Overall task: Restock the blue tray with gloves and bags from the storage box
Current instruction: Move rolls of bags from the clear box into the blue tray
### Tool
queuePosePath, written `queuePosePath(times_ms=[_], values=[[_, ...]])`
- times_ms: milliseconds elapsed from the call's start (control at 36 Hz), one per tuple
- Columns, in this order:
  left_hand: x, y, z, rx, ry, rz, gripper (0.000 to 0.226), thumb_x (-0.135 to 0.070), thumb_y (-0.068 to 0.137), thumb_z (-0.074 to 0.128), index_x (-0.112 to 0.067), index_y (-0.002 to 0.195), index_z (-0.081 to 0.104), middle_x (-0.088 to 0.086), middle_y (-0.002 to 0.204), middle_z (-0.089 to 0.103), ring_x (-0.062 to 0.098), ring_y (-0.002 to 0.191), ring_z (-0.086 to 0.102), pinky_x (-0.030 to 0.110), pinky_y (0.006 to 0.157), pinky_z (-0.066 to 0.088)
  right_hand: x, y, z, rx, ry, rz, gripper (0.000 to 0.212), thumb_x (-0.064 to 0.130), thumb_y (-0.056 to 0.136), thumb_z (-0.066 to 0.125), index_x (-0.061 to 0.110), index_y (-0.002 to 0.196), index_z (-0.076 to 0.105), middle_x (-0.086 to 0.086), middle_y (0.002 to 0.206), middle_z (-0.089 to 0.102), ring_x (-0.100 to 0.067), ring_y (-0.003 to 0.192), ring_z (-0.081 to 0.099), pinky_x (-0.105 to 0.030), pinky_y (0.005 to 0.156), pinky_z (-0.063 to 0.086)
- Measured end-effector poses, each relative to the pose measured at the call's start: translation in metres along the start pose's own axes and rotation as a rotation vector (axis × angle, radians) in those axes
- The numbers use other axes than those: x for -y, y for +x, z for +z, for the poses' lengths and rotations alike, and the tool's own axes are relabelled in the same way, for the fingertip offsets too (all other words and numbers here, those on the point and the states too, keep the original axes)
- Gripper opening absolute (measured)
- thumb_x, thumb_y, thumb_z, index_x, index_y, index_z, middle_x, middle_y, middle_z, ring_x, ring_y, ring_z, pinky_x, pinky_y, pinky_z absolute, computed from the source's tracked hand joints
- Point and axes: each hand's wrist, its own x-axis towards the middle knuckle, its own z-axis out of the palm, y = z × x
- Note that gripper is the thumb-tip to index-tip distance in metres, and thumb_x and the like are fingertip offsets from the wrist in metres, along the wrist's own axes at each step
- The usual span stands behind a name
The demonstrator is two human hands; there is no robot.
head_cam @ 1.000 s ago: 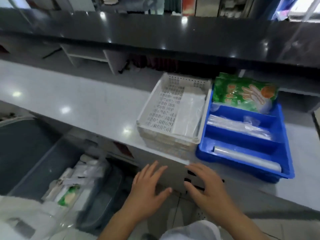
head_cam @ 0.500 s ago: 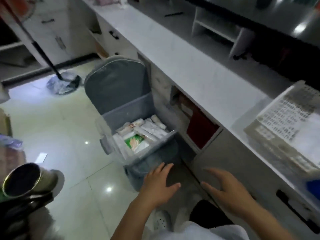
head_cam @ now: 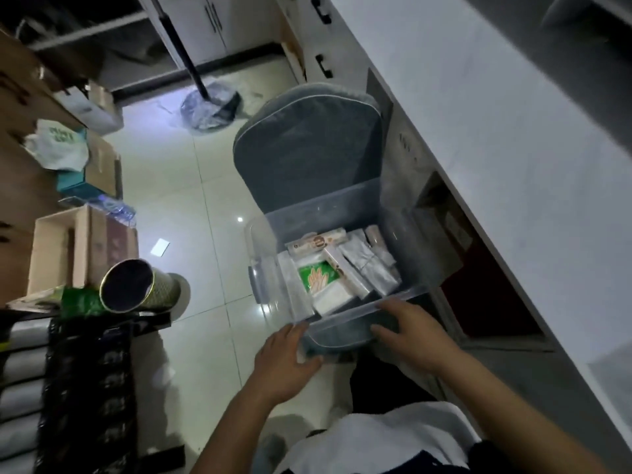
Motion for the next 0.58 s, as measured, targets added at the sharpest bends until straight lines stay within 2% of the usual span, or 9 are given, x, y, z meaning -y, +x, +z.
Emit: queuePosePath(times_ms=[111, 167, 278, 361, 417, 528, 583], values=[[-0.013, 0.040, -0.009, 0.004, 0.013, -0.020, 0.064, -0.048, 0.091, 0.059, -0.037, 0.147, 0.032, -0.005, 0.154, 0.036, 0.012, 0.141, 0.030, 0.018, 0.104, 0.021, -0.007, 0.060, -0.010, 0.048, -0.097, -0.012, 0.053, 0.040, 0.086, 0.060, 0.020, 0.134, 0.055, -0.007, 0.134, 0.060, -0.027, 0.123, 0.054, -0.035, 0.099, 0.045], [-0.016, 0.062, -0.008, 0.018, 0.040, -0.066, 0.064, -0.049, 0.092, 0.058, -0.032, 0.148, 0.033, -0.003, 0.155, 0.035, 0.014, 0.142, 0.030, 0.023, 0.109, 0.023, -0.012, 0.086, -0.011, 0.127, -0.128, 0.013, 0.057, 0.042, 0.086, 0.060, 0.020, 0.138, 0.052, -0.009, 0.138, 0.057, -0.029, 0.125, 0.052, -0.036, 0.102, 0.043], [-0.018, 0.101, -0.001, 0.098, 0.056, -0.163, 0.064, -0.049, 0.092, 0.056, -0.028, 0.149, 0.034, 0.001, 0.156, 0.035, 0.019, 0.143, 0.031, 0.035, 0.115, 0.026, -0.024, 0.131, -0.009, 0.261, -0.227, 0.045, 0.055, 0.043, 0.085, 0.058, 0.020, 0.135, 0.052, -0.010, 0.137, 0.055, -0.031, 0.123, 0.053, -0.041, 0.099, 0.046], [-0.013, 0.128, 0.002, 0.170, 0.006, -0.208, 0.063, -0.049, 0.090, 0.055, -0.028, 0.147, 0.037, 0.002, 0.152, 0.039, 0.022, 0.139, 0.037, 0.038, 0.113, 0.030, -0.036, 0.161, -0.002, 0.340, -0.229, 0.088, 0.056, 0.043, 0.085, 0.057, 0.023, 0.137, 0.050, -0.008, 0.140, 0.053, -0.029, 0.125, 0.052, -0.041, 0.100, 0.045], [-0.006, 0.146, 0.004, 0.231, -0.071, -0.217, 0.064, -0.050, 0.089, 0.055, -0.026, 0.147, 0.039, 0.002, 0.152, 0.041, 0.022, 0.137, 0.040, 0.036, 0.112, 0.032, -0.047, 0.179, 0.005, 0.358, -0.194, 0.130, 0.058, 0.043, 0.085, 0.058, 0.024, 0.139, 0.048, -0.008, 0.141, 0.052, -0.029, 0.126, 0.052, -0.041, 0.101, 0.044], [0.011, 0.180, 0.016, 0.402, -0.160, -0.228, 0.052, -0.040, 0.096, 0.056, -0.020, 0.143, 0.048, 0.003, 0.151, 0.043, 0.019, 0.136, 0.043, 0.022, 0.106, 0.032, -0.068, 0.206, 0.026, 0.363, -0.175, 0.184, 0.054, 0.038, 0.086, 0.057, 0.016, 0.135, 0.051, -0.013, 0.135, 0.058, -0.031, 0.119, 0.057, -0.040, 0.095, 0.049], [0.016, 0.194, 0.022, 0.527, -0.112, -0.192, 0.046, -0.039, 0.098, 0.052, -0.015, 0.137, 0.055, 0.007, 0.147, 0.049, 0.022, 0.134, 0.046, 0.026, 0.109, 0.034, -0.075, 0.211, 0.039, 0.400, -0.205, 0.214, 0.052, 0.035, 0.087, 0.055, 0.016, 0.135, 0.050, -0.014, 0.133, 0.057, -0.033, 0.117, 0.057, -0.042, 0.094, 0.049]])
